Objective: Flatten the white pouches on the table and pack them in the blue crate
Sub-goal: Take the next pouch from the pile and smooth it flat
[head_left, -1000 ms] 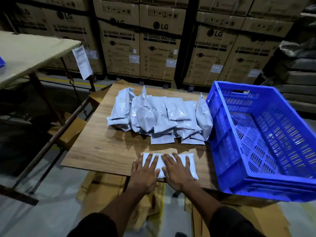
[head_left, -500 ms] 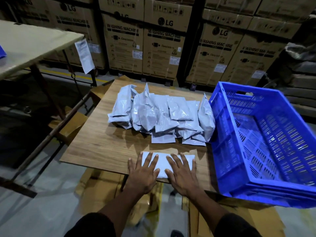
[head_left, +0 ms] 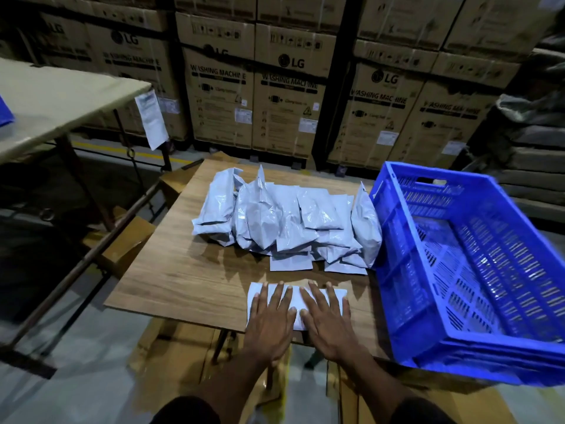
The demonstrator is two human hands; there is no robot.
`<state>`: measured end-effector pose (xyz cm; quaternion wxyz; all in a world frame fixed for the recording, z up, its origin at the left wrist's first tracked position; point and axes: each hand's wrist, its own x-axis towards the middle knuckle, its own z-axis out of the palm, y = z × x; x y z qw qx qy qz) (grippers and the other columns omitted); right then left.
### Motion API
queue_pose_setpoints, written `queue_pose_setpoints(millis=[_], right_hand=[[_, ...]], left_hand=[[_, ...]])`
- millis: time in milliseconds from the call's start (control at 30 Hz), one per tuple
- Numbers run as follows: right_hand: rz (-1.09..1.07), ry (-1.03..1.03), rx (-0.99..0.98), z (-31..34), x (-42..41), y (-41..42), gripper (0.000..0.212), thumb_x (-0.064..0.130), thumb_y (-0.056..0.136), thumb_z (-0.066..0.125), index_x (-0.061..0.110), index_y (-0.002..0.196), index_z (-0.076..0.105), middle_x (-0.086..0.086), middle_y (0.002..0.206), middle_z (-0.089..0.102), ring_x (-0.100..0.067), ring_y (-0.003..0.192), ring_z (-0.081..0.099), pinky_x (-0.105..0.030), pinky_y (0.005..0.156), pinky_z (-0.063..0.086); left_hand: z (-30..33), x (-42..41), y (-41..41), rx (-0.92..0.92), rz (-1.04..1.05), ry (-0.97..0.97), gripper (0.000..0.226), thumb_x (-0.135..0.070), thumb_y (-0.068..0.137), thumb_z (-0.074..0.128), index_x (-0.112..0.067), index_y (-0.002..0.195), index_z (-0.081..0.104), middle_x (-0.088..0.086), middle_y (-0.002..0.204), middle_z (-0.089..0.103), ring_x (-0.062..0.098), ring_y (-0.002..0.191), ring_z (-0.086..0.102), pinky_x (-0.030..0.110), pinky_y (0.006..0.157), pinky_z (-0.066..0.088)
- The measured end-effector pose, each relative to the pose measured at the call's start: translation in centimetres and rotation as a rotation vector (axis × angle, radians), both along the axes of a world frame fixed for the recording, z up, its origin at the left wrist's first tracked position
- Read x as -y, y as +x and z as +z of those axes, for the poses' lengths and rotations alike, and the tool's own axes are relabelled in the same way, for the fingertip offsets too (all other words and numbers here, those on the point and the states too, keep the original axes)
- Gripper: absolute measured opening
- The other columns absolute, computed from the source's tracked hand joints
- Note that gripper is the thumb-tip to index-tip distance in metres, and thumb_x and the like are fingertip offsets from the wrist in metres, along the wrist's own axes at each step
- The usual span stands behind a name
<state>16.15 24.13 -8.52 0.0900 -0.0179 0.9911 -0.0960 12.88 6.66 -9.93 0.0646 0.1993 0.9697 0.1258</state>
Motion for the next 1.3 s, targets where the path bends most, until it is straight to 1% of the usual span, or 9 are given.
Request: queue_pose_setpoints(millis=[233,433,567,700,867,1033,1100,1200,1300], right_hand=[[-0.01,0.037,0.007,-0.1,-0.2,0.4,0.063,0.057,0.097,-0.002,0.041,0.157,0.0,0.019,0.165,-0.009,-0.021,0.152,-0.014,-0.053,0.121,0.0],[0.002,0.036,0.034,0.2,-0.4,0.2,0.058,0.056,0.102,0.008,0.04,0.158,0.0,0.017,0.165,-0.003,-0.022,0.153,-0.011,-0.054,0.121,0.003],[0.019,0.05,0.008,-0.1,-1.4,0.8,0.063,0.065,0.096,-0.003,0.042,0.154,-0.017,0.011,0.165,-0.017,-0.027,0.151,-0.019,-0.054,0.122,0.002],[-0.012,-0.003,0.01,-0.8,-2.0,1.8,0.062,0.075,0.087,-0.014,0.053,0.142,-0.032,0.014,0.163,-0.022,-0.029,0.151,-0.019,-0.055,0.121,0.003],[-0.029,0.021,0.041,-0.5,-1.6,1.3,0.07,0.075,0.085,-0.012,0.048,0.148,-0.026,0.014,0.163,-0.021,-0.03,0.151,-0.017,-0.056,0.12,0.003],[0.134,0.117,-0.002,1.4,-1.9,1.0,0.077,0.073,0.097,0.017,0.032,0.159,-0.004,0.007,0.165,-0.018,-0.028,0.148,-0.027,-0.057,0.119,-0.008],[0.257,0.166,-0.032,1.4,-2.3,1.1,0.073,0.065,0.1,0.024,0.028,0.16,0.004,0.006,0.167,-0.006,-0.028,0.151,-0.019,-0.056,0.12,-0.003],[0.304,0.2,0.014,1.3,-2.5,0.9,0.066,0.05,0.103,0.032,0.029,0.159,0.004,0.007,0.167,-0.005,-0.03,0.154,-0.002,-0.054,0.121,0.013],[0.28,0.174,0.019,2.0,-2.2,0.6,0.06,0.047,0.105,0.023,0.028,0.159,0.006,0.006,0.168,-0.003,-0.03,0.153,0.006,-0.05,0.121,0.018]], left_hand=[[-0.4,0.8,0.4,-0.034,-0.01,0.013,0.055,-0.044,0.102,0.031,-0.023,0.149,0.05,0.002,0.149,0.053,0.047,0.137,0.045,0.06,0.104,0.045],[-0.4,0.4,0.3,-0.013,0.016,0.01,0.056,-0.047,0.1,0.032,-0.026,0.149,0.05,0.001,0.146,0.056,0.048,0.135,0.046,0.06,0.103,0.045],[-0.7,0.2,0.4,-0.037,0.04,0.026,0.057,-0.049,0.099,0.034,-0.028,0.15,0.049,0.004,0.148,0.054,0.052,0.138,0.039,0.062,0.104,0.039],[-1.3,0.5,0.8,-0.057,0.054,0.092,0.059,-0.052,0.102,0.034,-0.026,0.153,0.044,0.019,0.148,0.049,0.055,0.138,0.037,0.063,0.104,0.038],[-2.0,1.2,0.7,-0.085,0.018,0.09,0.061,-0.057,0.102,0.033,-0.025,0.152,0.045,0.017,0.151,0.047,0.054,0.141,0.034,0.064,0.105,0.038],[-1.8,1.0,0.4,-0.07,0.026,0.052,0.061,-0.059,0.098,0.034,-0.029,0.15,0.046,0.012,0.152,0.048,0.051,0.142,0.035,0.065,0.105,0.039],[-1.8,1.3,0.2,-0.075,0.008,0.044,0.06,-0.059,0.098,0.032,-0.03,0.149,0.047,0.011,0.151,0.05,0.049,0.141,0.038,0.066,0.103,0.042],[-1.8,1.8,-0.4,-0.054,-0.008,0.012,0.063,-0.063,0.103,0.019,-0.031,0.152,0.042,0.011,0.153,0.047,0.046,0.144,0.033,0.068,0.099,0.043],[-1.7,2.3,-0.3,-0.118,-0.027,-0.017,0.08,-0.075,0.097,0.02,-0.024,0.156,0.037,0.013,0.161,0.035,0.043,0.149,0.028,0.069,0.104,0.036]])
